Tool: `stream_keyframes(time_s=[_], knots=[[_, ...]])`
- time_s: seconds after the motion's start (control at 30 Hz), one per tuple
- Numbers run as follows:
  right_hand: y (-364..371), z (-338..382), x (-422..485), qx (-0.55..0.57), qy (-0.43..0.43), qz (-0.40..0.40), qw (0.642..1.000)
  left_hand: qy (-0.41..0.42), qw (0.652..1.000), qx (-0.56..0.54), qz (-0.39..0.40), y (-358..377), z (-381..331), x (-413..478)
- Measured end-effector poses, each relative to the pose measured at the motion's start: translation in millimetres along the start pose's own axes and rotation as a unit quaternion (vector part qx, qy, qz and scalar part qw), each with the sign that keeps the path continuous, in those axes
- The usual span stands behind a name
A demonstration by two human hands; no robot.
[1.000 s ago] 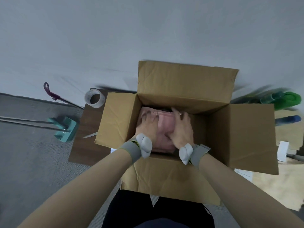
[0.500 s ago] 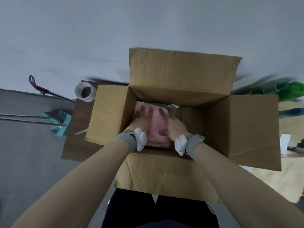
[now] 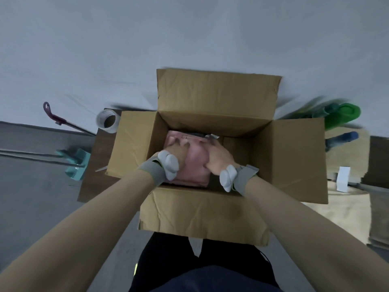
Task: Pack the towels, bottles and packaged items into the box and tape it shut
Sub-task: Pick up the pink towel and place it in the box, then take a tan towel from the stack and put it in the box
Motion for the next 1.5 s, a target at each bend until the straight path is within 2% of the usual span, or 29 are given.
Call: stream_keyframes(time_s=[0.2, 0.3, 0.47, 0.67, 0.83, 1.0, 1.1, 1.13, 1.2, 1.3, 1.5], knots=[[-43.6, 11.9, -40.3, 0.019, 0.02, -0.027, 0.999, 0.053, 0.989, -0.109, -0.079, -39.7, -55.6, -34.6], [-72.4, 16.3, -66.1, 0.028, 0.033, -0.075, 0.996, 0.08, 0.973, -0.178, -0.122, -51.6, -84.4, -45.2], [-95.3, 13.5, -103.1, 0.109, 0.085, -0.151, 0.979, 0.11, 0.945, -0.28, -0.128, -59.5, -99.2, -68.0], [-86.8, -4.7, -153.5, 0.19, 0.119, -0.201, 0.954, 0.16, 0.9, -0.377, -0.148, -35.3, -110.8, -86.9], [-69.7, -14.2, -183.6, 0.294, 0.135, -0.222, 0.92, 0.167, 0.851, -0.474, -0.15, -9.1, -106.7, -96.7], [-57.3, -24.0, -227.4, 0.381, 0.129, -0.261, 0.878, 0.187, 0.839, -0.487, -0.155, 1.6, -127.3, -120.4], [-72.6, -25.6, -239.3, 0.385, 0.103, -0.331, 0.855, 0.194, 0.827, -0.5, -0.17, -5.2, -140.1, -126.3], [-90.9, -49.0, -272.1, 0.393, 0.095, -0.377, 0.833, 0.219, 0.829, -0.481, -0.185, -14.8, -180.3, -144.0], [-101.0, -57.5, -279.7, 0.391, 0.082, -0.394, 0.828, 0.221, 0.819, -0.491, -0.199, -21.8, -191.2, -152.2], [-98.8, -63.7, -285.8, 0.399, 0.093, -0.4, 0.82, 0.234, 0.825, -0.48, -0.184, -17.7, -200.4, -155.9], [-112.0, -147.1, -324.9, 0.427, 0.15, -0.435, 0.778, 0.258, 0.848, -0.444, -0.129, -10.1, -278.0, -152.5]])
Point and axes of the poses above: each hand's wrist, its own x-axis towards the middle knuckle, its own y-axis out of the palm, z = x × y, the point moved 8 cm from there along x, towards the middle knuckle, and after that the axes turned 10 degrees about x, right-handed, at the moved point
